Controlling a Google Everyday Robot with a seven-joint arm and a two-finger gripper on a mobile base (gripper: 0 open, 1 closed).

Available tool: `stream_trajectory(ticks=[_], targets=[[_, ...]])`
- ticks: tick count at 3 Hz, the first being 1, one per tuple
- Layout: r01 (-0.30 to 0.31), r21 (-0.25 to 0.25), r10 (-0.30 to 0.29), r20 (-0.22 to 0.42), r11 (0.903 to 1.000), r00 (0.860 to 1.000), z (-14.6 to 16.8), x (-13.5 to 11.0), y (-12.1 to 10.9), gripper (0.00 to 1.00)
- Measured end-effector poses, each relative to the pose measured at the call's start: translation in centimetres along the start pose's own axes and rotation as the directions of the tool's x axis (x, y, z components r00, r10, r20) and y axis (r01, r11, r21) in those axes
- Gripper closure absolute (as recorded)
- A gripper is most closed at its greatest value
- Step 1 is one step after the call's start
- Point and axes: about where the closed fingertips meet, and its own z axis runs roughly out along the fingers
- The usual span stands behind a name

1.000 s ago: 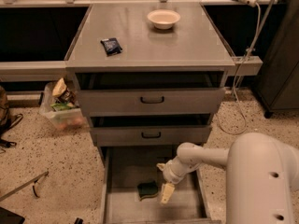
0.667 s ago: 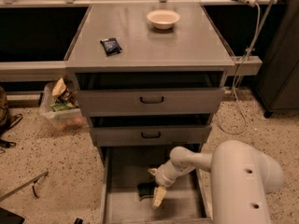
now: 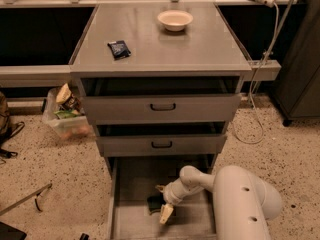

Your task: Pick sponge from bottom drawer and place on counter

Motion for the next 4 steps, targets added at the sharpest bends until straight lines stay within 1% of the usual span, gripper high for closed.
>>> stream_trajectory(ticks=[1,2,3,4], targets=[[0.019,-0.004,-0.019,-0.008,0.9998,1.000,1.97,-0.18,-1.94,0.00],[0.004,-0.011,-0.005,-0.009,0.9999,1.000,2.49,0.73,-1.45,0.00],[0.004,-0.011,-0.005,-0.009,0.9999,1.000,2.49,0.73,-1.45,0.04],[0.004,-0.011,-0.005,-0.009,0.9999,1.000,2.49,0.73,-1.45,0.27]])
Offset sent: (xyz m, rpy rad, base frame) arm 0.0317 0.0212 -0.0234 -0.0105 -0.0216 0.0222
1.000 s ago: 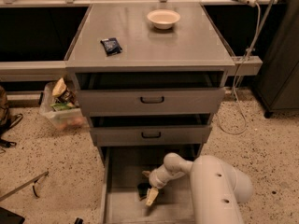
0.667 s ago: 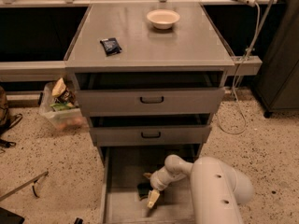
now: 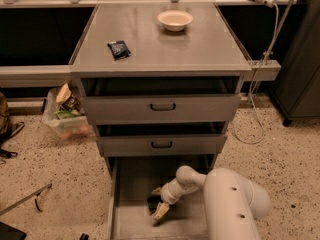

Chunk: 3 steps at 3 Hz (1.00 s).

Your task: Pick sponge from bottom drawer and place on counter

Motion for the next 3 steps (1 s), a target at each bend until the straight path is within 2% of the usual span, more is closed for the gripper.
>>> stream_trajectory(ticks=[3], targets=[[0.000,0.000,0.000,0.000,1.0000,1.000,0.01,0.00,0.01,0.97]])
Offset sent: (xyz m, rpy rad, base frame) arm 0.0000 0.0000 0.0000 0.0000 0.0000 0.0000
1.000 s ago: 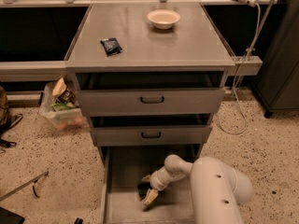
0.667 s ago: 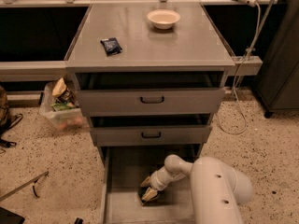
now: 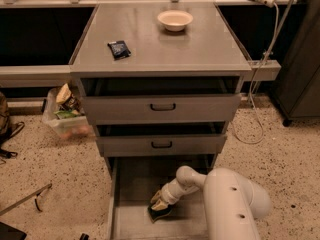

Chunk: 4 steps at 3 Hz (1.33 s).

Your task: Pick sponge from bottom drawer and place on counter

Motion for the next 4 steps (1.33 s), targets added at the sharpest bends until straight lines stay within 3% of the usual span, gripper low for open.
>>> stream_trajectory(ticks=[1,3,4], targets=[[0.000,0.000,0.000,0.000,1.0000,1.000,0.0,0.0,0.0,0.00],[0.025,-0.027,-0.025,-0.003,0.9993,1.000,0.3,0.2,0.4,0.00],[0.097,-0.075,-0.097,0.000,0.9924,0.995,1.1,1.3,1.6,0.00]])
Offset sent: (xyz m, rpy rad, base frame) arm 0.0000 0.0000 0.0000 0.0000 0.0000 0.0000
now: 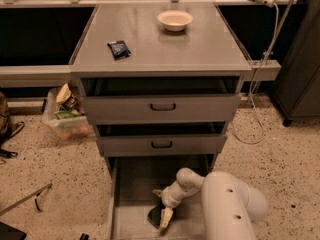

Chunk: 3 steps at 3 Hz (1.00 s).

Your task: Pick sponge from bottom drawer and place on counter

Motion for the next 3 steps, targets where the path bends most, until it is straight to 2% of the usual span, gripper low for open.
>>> stream_trajectory(ticks=[1,2,3], targets=[[0.061,-0.001,-0.061,-0.026,0.9981,0.998,0.90,1.05,1.22,0.00],[0.064,0.002,-0.063,-0.028,0.9980,0.998,1.07,1.10,1.22,0.04],[0.064,0.002,-0.063,-0.028,0.9980,0.998,1.08,1.10,1.23,0.23]])
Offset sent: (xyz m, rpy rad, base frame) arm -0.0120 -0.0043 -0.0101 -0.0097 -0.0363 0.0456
